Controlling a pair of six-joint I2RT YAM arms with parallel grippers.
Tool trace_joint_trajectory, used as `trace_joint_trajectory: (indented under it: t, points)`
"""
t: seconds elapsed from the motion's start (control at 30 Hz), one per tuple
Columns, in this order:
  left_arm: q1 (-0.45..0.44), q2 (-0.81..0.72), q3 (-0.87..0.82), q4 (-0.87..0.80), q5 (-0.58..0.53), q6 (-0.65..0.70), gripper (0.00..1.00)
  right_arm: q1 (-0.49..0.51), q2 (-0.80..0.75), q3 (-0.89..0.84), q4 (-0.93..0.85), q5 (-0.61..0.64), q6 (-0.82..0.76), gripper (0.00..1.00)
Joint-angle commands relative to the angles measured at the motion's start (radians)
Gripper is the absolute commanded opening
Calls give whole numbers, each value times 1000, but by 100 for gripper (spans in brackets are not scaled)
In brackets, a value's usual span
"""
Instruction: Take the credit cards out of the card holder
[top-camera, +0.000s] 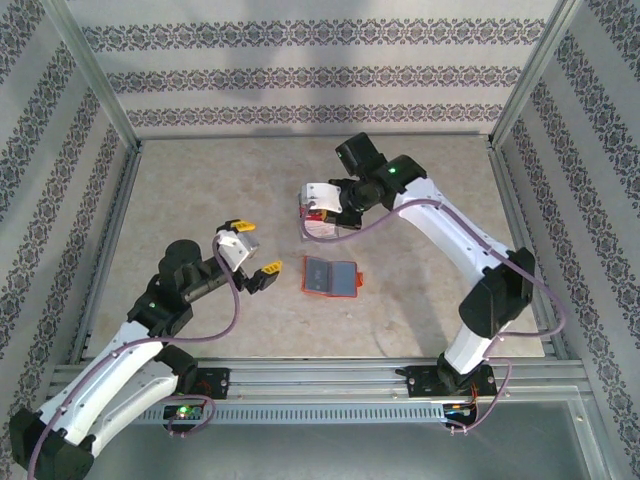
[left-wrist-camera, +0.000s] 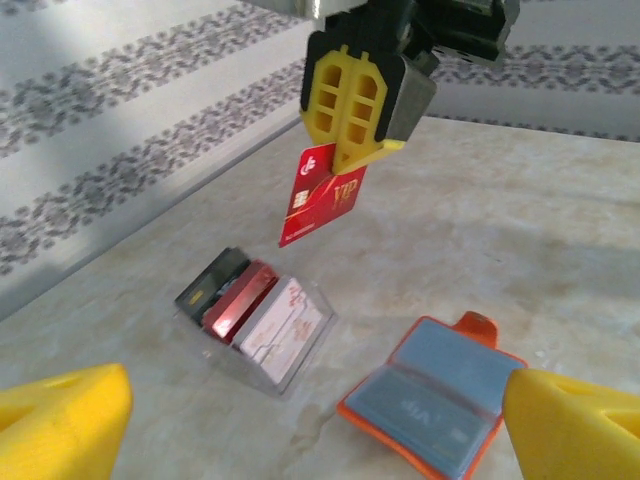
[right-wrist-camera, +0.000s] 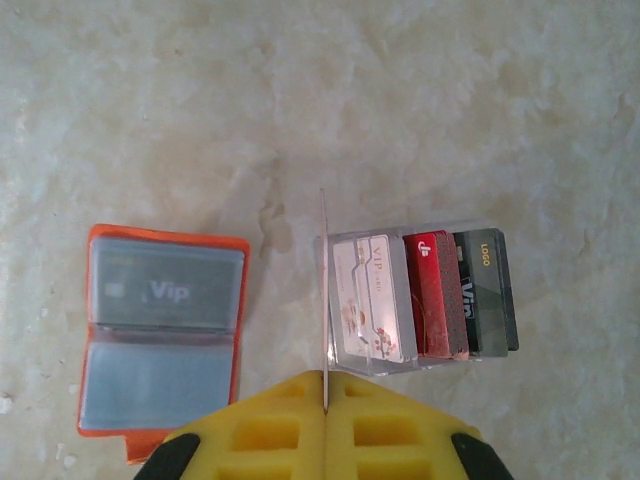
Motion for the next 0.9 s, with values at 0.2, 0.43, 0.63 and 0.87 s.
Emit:
trace_joint_trajectory:
  t: [0.2,0.43,0.63,0.87]
  points:
    - [-9,-59,-114,44,-298,-213,100,-12,228,244,-153,87,-77,0]
    - [-8,-58,-168,91,-346,-283,100,-14,371,379,-216,151,-116,0]
    - [-7,-40,-164,79,-346,-276,100,-13,469,466,-246,240,-150,0]
    - [-5,-19,-152,71,-344,-261,100,-10,539,532,-245,282,-162,0]
